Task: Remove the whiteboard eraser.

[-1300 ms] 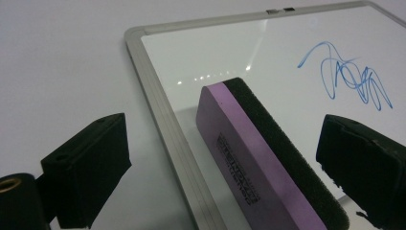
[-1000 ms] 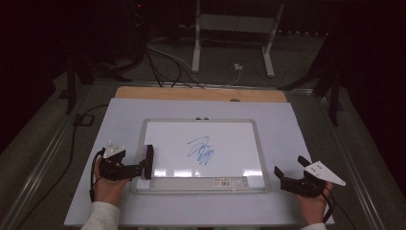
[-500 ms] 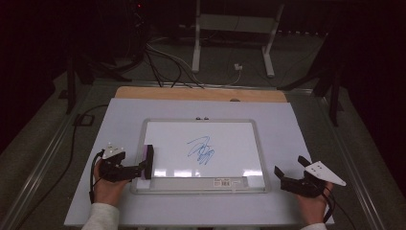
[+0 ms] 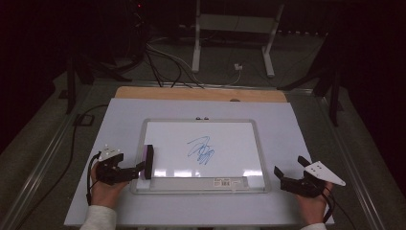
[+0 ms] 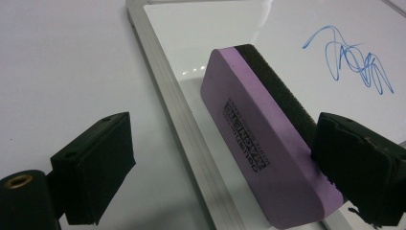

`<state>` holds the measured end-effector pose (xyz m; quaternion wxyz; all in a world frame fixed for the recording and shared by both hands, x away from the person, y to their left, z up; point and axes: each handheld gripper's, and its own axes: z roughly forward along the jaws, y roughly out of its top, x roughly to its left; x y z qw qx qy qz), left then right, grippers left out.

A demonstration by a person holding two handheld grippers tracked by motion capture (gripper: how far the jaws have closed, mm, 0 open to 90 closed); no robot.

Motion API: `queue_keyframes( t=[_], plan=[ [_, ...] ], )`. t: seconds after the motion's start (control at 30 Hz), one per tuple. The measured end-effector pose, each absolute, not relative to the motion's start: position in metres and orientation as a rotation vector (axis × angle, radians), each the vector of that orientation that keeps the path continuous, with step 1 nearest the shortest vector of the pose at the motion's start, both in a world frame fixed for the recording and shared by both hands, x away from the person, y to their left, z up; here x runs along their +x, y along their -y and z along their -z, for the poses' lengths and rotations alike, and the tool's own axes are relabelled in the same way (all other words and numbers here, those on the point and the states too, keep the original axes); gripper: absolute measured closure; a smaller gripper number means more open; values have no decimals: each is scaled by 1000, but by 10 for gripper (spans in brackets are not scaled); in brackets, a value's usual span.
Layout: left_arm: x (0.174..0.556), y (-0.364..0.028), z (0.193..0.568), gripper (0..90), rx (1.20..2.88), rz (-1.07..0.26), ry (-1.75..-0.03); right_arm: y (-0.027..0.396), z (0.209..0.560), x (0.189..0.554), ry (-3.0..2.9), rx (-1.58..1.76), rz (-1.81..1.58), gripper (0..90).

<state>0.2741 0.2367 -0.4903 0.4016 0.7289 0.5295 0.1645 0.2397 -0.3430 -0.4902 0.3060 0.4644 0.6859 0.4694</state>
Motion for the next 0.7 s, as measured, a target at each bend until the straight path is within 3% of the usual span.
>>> queue_keyframes(
  t=[0.7],
  plan=[
    [281,-205,493,201,1923,-303,-1283,343,490,239,-1812,1231,-1244,3]
  ],
)
